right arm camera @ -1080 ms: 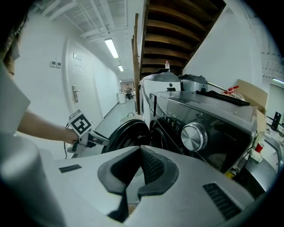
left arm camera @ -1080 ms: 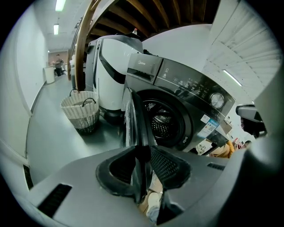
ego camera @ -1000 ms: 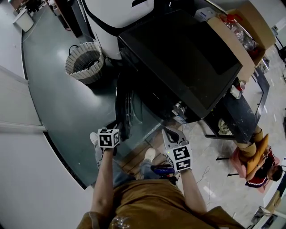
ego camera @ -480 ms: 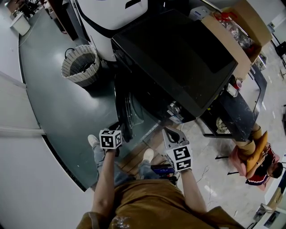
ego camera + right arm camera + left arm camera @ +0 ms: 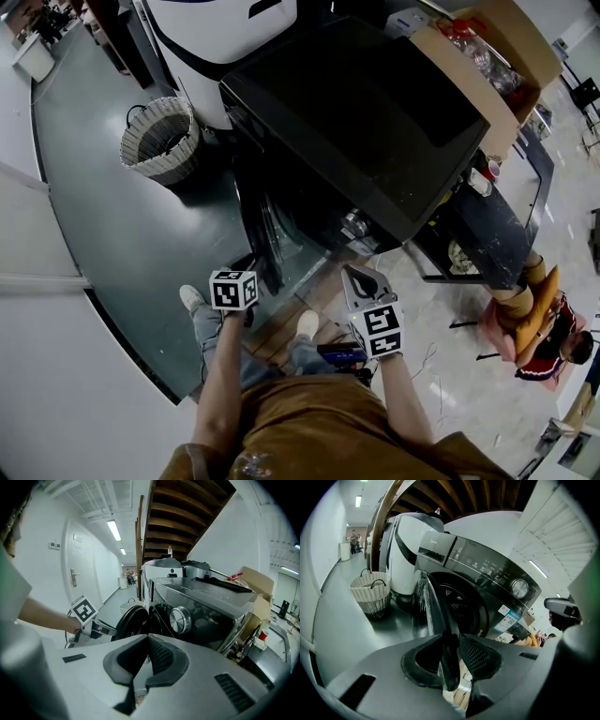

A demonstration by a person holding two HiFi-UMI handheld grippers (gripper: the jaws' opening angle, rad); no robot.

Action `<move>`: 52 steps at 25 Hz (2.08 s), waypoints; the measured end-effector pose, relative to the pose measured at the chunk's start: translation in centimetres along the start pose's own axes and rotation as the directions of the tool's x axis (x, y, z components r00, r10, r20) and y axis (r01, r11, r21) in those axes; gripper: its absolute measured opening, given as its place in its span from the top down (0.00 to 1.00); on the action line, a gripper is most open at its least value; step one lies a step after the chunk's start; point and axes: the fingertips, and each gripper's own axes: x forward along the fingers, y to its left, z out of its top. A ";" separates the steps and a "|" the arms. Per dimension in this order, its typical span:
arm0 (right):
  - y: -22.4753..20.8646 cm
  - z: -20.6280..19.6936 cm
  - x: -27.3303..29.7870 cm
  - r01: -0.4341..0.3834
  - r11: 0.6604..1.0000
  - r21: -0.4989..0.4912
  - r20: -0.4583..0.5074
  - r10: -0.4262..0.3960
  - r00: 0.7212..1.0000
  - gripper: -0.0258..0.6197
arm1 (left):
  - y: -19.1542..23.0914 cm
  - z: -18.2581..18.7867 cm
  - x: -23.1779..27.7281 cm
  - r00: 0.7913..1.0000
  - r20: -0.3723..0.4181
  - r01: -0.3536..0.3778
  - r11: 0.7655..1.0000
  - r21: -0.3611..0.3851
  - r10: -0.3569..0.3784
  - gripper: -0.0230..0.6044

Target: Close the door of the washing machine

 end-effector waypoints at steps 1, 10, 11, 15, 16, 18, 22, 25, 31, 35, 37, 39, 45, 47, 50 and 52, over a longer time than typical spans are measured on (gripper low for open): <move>-0.1 -0.1 -0.1 0.004 1.000 0.000 0.000 -0.004 1.000 0.94 | -0.2 0.0 0.1 1.000 -0.001 0.004 1.000 0.001 -0.004 0.77; -1.1 -0.6 -0.8 0.025 1.000 0.014 0.001 -0.025 1.000 0.94 | -2.6 0.8 1.6 0.999 -0.023 0.046 0.998 0.046 -0.045 0.77; -1.2 -0.7 -0.9 0.027 1.000 0.015 0.001 -0.027 1.000 0.94 | -2.8 0.9 1.8 0.998 -0.025 0.051 0.997 0.050 -0.050 0.77; -1.7 -1.0 -1.4 0.037 0.999 0.034 0.002 -0.037 0.999 0.94 | -3.8 1.2 2.4 0.997 -0.030 0.067 0.996 0.057 -0.065 0.77; -1.8 -1.1 -1.5 0.040 0.998 0.039 0.002 -0.040 0.999 0.94 | -4.0 1.3 2.6 0.997 -0.030 0.070 0.996 0.059 -0.068 0.77; -2.1 -1.3 -1.6 0.045 0.998 0.044 0.002 -0.045 0.999 0.94 | -4.4 1.5 3.0 0.997 -0.030 0.078 0.995 0.062 -0.076 0.77; -2.4 -1.5 -1.8 0.052 0.997 0.050 -0.002 -0.052 0.999 0.94 | -5.1 1.9 3.6 0.995 -0.033 0.097 0.994 0.058 -0.095 0.76; -2.8 -1.7 -1.9 0.057 0.997 0.056 -0.004 -0.057 0.998 0.94 | -5.6 2.1 4.1 0.994 -0.035 0.108 0.993 0.057 -0.106 0.76; -3.8 -2.0 -2.2 0.079 0.995 0.064 -0.007 -0.079 0.997 0.94 | -6.6 2.7 5.1 0.990 -0.037 0.135 0.990 0.047 -0.133 0.76; -4.3 -2.1 -2.5 0.094 0.993 0.066 -0.001 -0.094 0.996 0.94 | -7.4 3.1 5.9 0.988 -0.040 0.151 0.987 0.045 -0.149 0.76; -4.6 -2.1 -2.5 0.099 0.993 0.069 -0.003 -0.099 0.995 0.94 | -7.8 3.3 6.3 0.987 -0.041 0.157 0.987 0.045 -0.155 0.76; -4.9 -2.1 -2.6 0.105 0.992 0.074 -0.002 -0.106 0.994 0.94 | -8.1 3.6 6.6 0.986 -0.041 0.164 0.985 0.044 -0.162 0.76; -6.0 -2.6 -2.9 0.123 0.988 0.088 -0.013 -0.123 0.992 0.94 | -9.2 4.3 7.6 0.983 -0.045 0.182 0.982 0.054 -0.179 0.76; -6.2 -2.7 -2.9 0.128 0.987 0.092 -0.013 -0.127 0.992 0.94 | -9.5 4.5 7.9 0.982 -0.046 0.186 0.981 0.057 -0.184 0.76; -6.6 -2.7 -2.9 0.133 0.986 0.098 -0.012 -0.133 0.991 0.94 | -9.8 4.9 8.3 0.981 -0.045 0.190 0.980 0.061 -0.188 0.76; -7.0 -2.8 -3.0 0.137 0.986 0.100 -0.014 -0.136 0.991 0.94 | -10.1 5.0 8.7 0.981 -0.044 0.192 0.980 0.058 -0.189 0.76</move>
